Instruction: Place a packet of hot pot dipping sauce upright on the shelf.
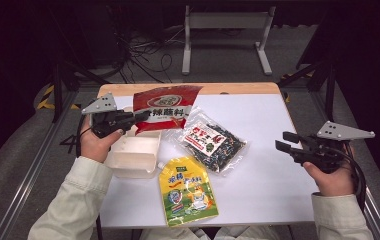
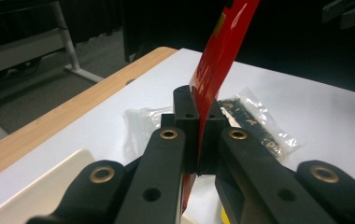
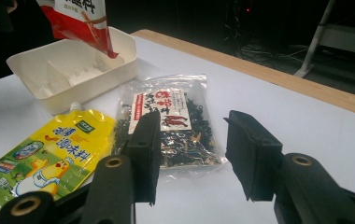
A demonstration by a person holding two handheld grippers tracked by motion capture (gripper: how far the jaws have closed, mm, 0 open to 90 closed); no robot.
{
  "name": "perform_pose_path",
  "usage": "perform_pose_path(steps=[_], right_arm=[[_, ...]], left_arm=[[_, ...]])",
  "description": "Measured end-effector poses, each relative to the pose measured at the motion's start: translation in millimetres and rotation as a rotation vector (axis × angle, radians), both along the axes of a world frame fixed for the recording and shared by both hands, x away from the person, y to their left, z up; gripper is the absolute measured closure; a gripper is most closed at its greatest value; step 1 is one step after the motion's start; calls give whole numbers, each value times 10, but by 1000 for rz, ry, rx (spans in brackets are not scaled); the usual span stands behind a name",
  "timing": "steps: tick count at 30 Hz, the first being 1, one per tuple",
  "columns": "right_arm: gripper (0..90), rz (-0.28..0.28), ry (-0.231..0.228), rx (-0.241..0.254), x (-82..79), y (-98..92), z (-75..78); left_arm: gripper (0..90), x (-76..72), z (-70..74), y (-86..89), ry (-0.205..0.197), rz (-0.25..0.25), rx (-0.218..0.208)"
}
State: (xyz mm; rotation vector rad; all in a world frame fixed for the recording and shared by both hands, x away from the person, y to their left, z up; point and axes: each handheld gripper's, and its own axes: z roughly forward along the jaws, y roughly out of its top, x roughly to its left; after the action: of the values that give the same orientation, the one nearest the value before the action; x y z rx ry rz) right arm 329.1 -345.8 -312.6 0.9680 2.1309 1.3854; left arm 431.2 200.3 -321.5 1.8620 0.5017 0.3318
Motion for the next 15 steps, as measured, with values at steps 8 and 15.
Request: perform_pose_path(steps=[8, 15], right_arm=[[550, -5, 4, -3, -38, -15, -12], [550, -8, 12, 2, -72, -31, -28]], left_arm=[[900, 99, -1, 184, 4, 40, 13], [900, 178, 10, 243, -12, 46, 31]])
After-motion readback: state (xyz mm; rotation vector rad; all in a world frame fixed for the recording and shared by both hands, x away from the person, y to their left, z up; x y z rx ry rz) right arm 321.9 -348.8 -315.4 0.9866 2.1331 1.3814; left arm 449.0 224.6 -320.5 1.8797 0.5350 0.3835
